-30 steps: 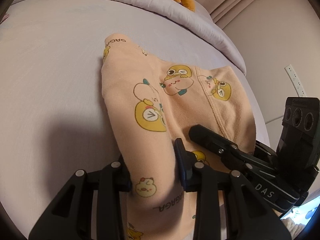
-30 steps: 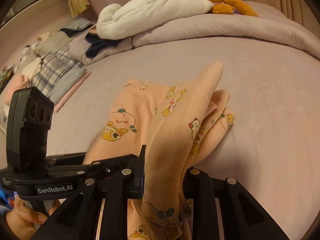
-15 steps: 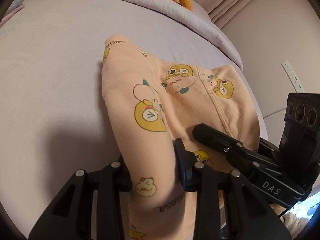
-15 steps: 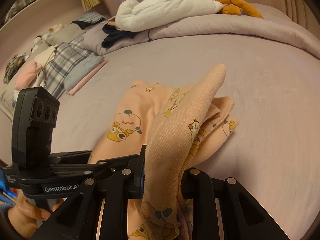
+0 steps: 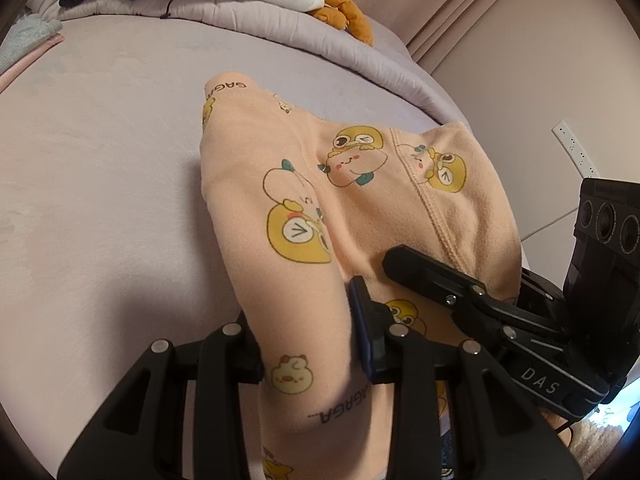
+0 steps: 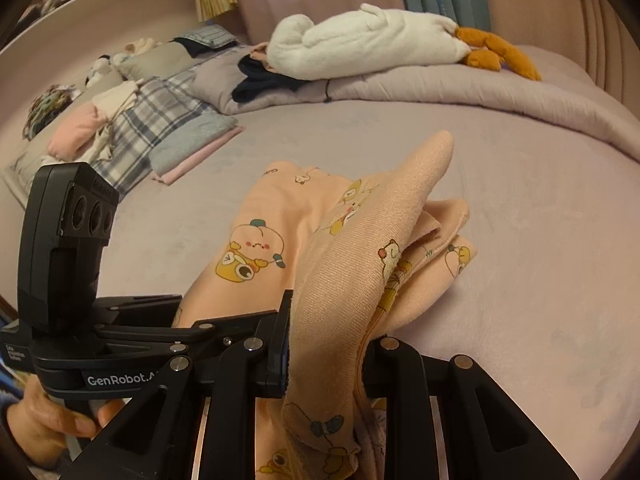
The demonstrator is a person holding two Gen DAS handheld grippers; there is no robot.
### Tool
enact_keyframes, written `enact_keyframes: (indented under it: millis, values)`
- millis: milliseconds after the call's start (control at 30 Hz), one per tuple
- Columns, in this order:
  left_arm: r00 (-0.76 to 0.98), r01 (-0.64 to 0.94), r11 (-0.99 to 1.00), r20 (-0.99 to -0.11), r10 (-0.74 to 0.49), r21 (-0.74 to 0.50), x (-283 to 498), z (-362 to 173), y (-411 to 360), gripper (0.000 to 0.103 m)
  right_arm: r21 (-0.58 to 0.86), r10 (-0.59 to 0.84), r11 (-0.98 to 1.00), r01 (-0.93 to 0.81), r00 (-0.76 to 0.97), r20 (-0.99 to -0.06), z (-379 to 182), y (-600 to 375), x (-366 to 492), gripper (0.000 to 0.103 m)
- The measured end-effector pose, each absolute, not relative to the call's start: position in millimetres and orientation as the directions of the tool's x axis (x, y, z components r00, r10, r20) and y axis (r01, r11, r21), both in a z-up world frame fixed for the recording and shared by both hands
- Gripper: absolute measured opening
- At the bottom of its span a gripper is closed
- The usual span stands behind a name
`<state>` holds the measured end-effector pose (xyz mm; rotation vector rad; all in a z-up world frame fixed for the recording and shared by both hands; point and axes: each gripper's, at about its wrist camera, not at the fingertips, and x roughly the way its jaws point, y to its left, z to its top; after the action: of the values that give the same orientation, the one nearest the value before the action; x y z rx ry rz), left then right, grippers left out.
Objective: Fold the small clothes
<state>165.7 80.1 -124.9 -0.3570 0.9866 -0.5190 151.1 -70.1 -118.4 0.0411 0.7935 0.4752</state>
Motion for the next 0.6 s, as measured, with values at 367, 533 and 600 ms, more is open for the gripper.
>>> enact_keyframes:
  millis: [367,533,600]
  values:
    - [0.48,0.252,0.831,-0.681,-0.553,-0.497,141,-112,98,0.032,0.174,0.428,0.887,-0.428,0.622,-0.656,-107,-61,133,0.025]
    - [0.495,0.24,0.833,-0.675,-0.547,-0.499,134,-106,105,0.032,0.166,0.439,0.879,-0.446,0.625,-0.646,-102,-57,128,0.025]
    - [0.5,0.231,0.833,-0.673,-0.544,-0.502,132,-104,108,0.032,0.162,0.443,0.876,-0.454,0.626,-0.642,-100,-56,126,0.025]
